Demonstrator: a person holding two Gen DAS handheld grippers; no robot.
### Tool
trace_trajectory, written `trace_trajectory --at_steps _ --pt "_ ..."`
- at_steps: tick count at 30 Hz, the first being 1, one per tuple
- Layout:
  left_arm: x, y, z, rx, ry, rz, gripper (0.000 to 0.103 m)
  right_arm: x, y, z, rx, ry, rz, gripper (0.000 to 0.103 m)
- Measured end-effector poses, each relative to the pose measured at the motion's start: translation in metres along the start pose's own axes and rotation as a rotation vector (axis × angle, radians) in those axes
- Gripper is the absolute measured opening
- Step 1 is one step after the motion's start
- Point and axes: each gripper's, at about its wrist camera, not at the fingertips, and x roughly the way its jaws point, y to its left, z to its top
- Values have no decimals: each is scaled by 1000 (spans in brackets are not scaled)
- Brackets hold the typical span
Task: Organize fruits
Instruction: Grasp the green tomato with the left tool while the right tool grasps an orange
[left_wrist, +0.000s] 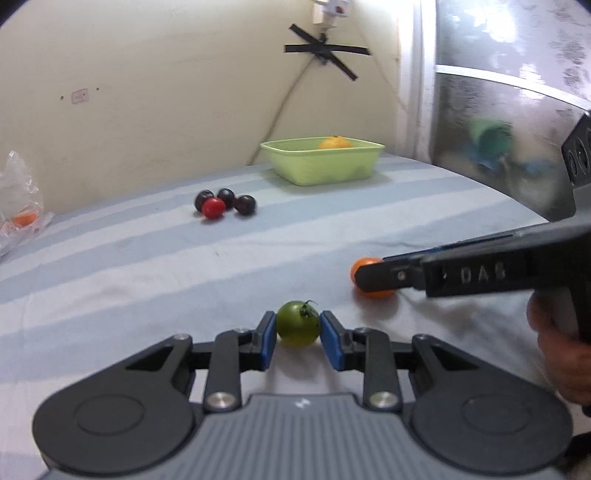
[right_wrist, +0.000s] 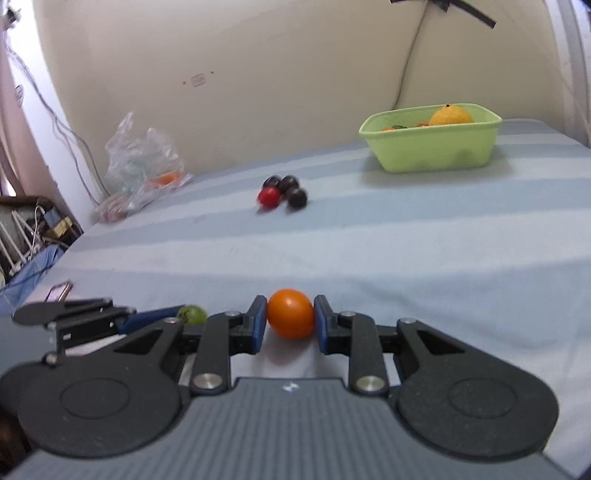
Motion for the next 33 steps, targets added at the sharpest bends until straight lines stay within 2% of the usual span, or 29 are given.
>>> trace_trajectory --at_steps 6,18,33 --pt "-10 -4 -11 -2 -6 -7 29 -9 30 -18 -130 -16 -63 33" --pt "-10 5 -13 -59 -15 7 38 1 36 -18 -122 45 -100 33" --pt "-9 4 -14 -54 -16 8 38 3 40 -16 -121 77 -127 33"
